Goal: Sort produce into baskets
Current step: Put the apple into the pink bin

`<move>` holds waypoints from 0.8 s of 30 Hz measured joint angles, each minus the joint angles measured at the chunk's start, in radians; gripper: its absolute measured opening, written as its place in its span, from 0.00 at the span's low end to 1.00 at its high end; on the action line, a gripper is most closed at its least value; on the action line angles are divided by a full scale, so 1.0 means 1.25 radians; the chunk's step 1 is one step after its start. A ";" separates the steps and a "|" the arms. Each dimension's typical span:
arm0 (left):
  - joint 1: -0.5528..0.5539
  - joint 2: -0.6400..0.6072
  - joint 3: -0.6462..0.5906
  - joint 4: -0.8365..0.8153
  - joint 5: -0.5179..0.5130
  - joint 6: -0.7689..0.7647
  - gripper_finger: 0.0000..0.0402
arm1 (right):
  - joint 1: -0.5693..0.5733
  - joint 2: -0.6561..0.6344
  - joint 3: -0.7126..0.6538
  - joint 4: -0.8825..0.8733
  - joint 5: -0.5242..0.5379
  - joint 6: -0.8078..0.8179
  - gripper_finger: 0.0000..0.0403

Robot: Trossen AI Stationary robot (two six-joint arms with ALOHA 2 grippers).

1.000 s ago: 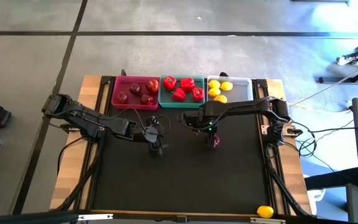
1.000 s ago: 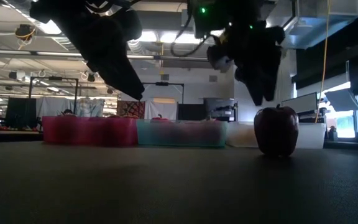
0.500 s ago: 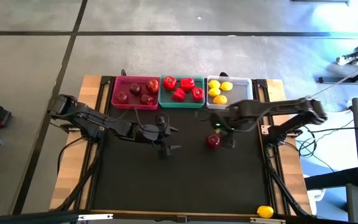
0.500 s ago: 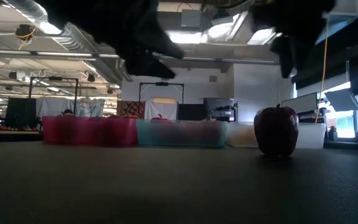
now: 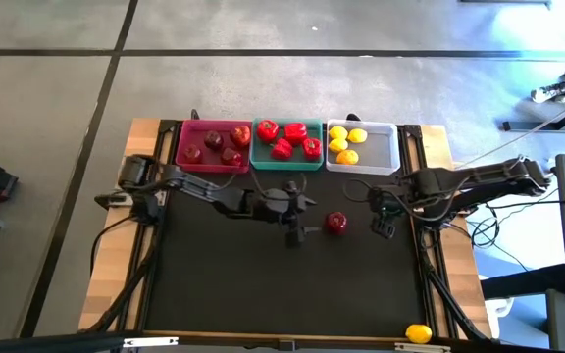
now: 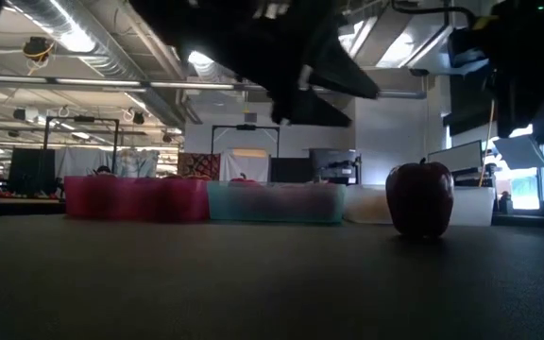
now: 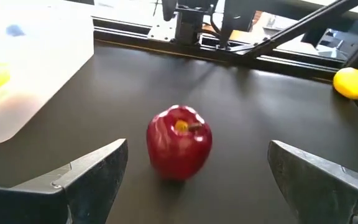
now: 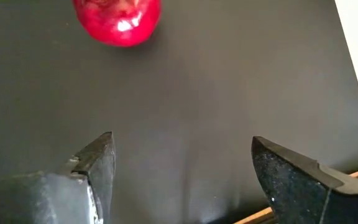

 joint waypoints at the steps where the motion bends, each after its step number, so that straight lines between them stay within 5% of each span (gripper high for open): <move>1: 0.004 0.021 0.019 0.006 0.003 0.000 0.96 | 0.001 -0.004 -0.002 0.000 0.000 0.001 0.74; 12: 0.035 0.215 0.199 0.033 0.043 0.013 0.96 | 0.003 -0.010 -0.002 0.005 0.015 -0.001 0.74; 24: 0.036 0.250 0.220 0.030 0.051 0.040 0.96 | 0.003 -0.010 -0.002 0.008 0.037 -0.002 0.74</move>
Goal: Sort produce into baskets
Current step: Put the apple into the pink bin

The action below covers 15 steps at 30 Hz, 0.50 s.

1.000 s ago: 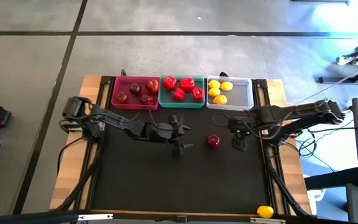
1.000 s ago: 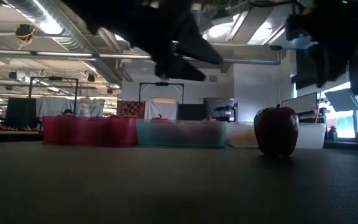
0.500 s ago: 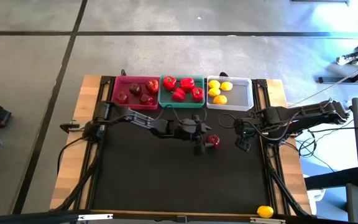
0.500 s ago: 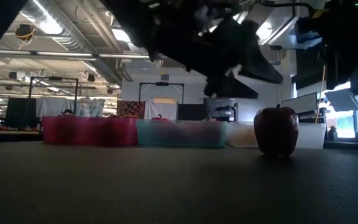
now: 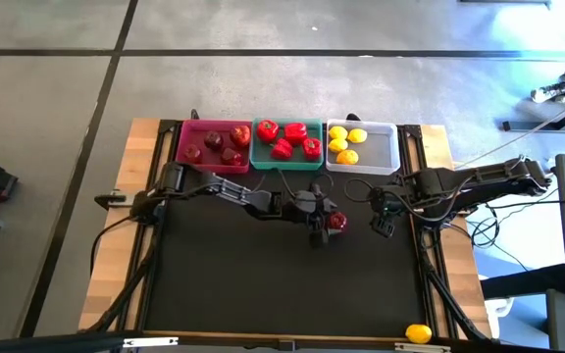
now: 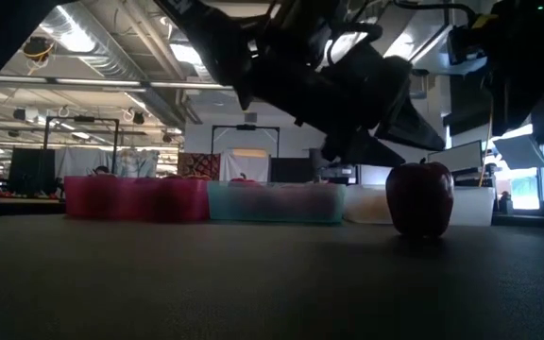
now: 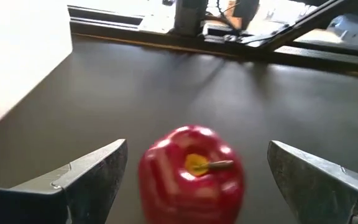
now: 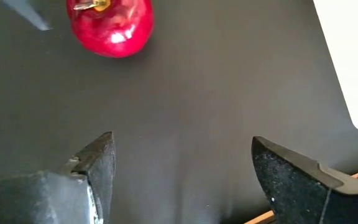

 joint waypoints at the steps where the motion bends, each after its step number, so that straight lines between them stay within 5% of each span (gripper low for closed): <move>1: 0.001 0.000 0.000 -0.004 -0.006 0.007 0.96 | 0.000 0.000 0.000 0.000 0.004 0.000 0.74; 15: -0.003 0.046 0.000 0.043 -0.003 0.018 0.96 | -0.001 0.001 0.000 0.006 0.012 0.002 0.74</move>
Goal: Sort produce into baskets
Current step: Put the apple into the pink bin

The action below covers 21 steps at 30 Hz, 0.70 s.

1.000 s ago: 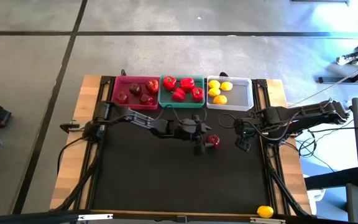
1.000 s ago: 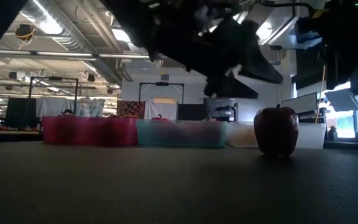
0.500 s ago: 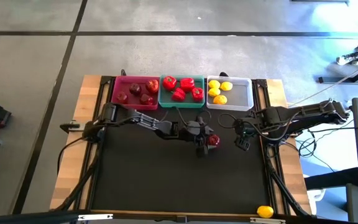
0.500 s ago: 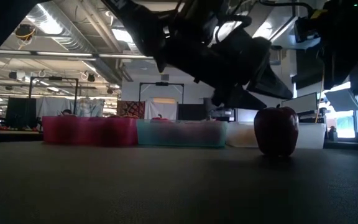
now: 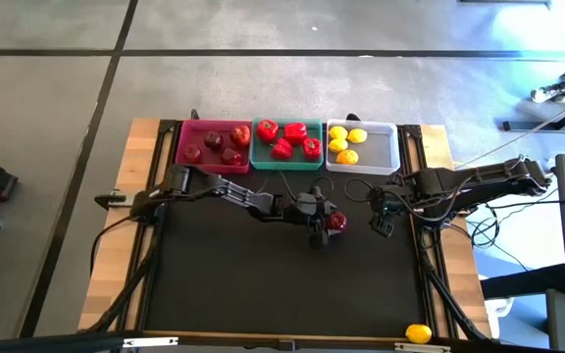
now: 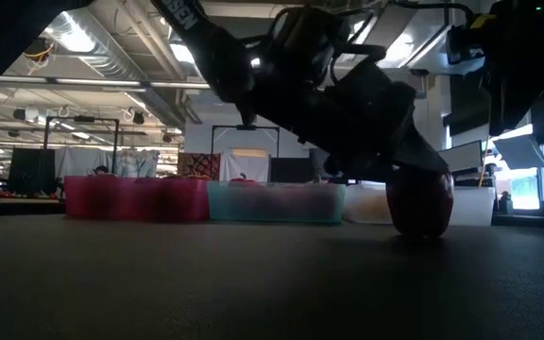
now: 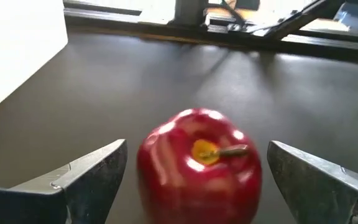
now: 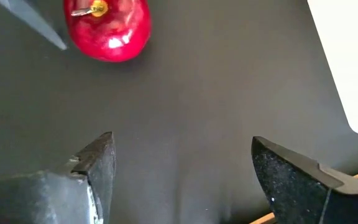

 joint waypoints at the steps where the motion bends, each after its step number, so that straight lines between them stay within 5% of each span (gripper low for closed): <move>1: -0.001 0.004 0.000 0.013 0.001 0.004 0.96 | 0.000 0.000 0.000 0.000 0.000 0.000 0.74; 8: -0.002 0.021 -0.001 0.002 0.001 0.025 0.94 | 0.000 0.000 0.000 0.002 0.010 -0.001 0.74; 16: -0.002 0.020 0.000 0.024 -0.001 0.024 0.70 | 0.000 0.000 0.000 0.031 0.015 -0.007 0.74; 21: -0.002 -0.005 0.000 -0.005 0.004 0.014 0.69 | 0.000 0.000 0.000 0.039 0.040 -0.034 0.74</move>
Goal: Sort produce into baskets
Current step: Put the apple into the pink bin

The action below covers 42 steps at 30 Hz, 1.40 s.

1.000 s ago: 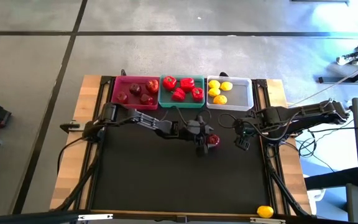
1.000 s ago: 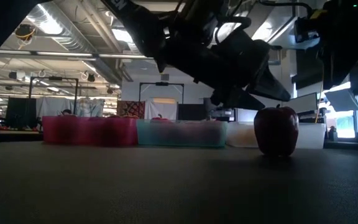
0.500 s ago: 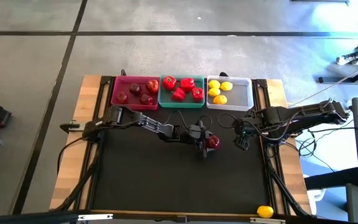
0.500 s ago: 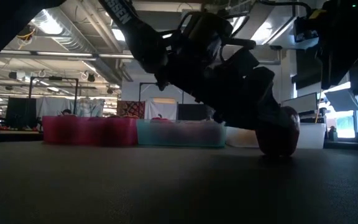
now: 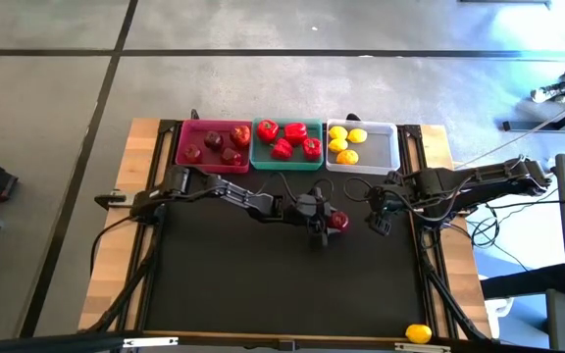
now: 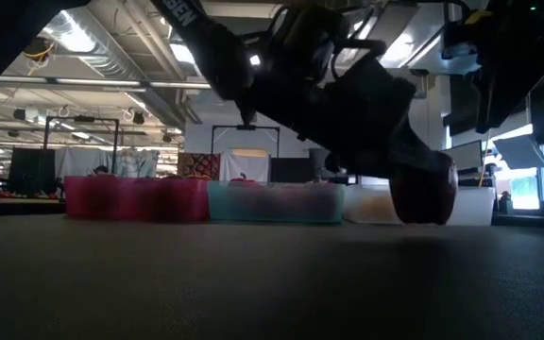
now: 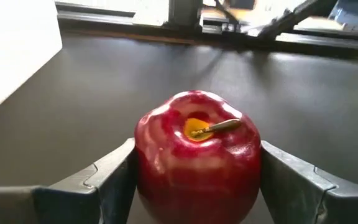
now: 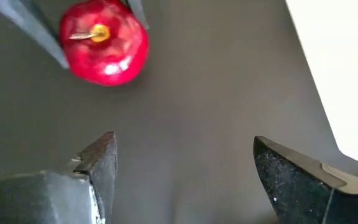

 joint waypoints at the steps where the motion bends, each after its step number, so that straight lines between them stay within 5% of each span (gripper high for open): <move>1: 0.000 -0.003 0.000 0.002 0.000 -0.004 0.69 | 0.000 0.000 0.000 0.000 0.007 -0.001 0.74; 6: -0.003 -0.058 -0.001 -0.096 -0.010 -0.025 0.71 | 0.001 0.000 0.000 0.001 0.025 -0.001 0.74; 24: -0.054 -0.276 -0.011 -0.546 -0.260 0.063 0.70 | 0.000 0.000 0.000 0.023 0.071 -0.020 0.74; 42: -0.111 -0.780 -0.456 -0.564 -0.478 -0.233 0.69 | 0.000 0.000 -0.001 0.087 0.103 -0.023 0.74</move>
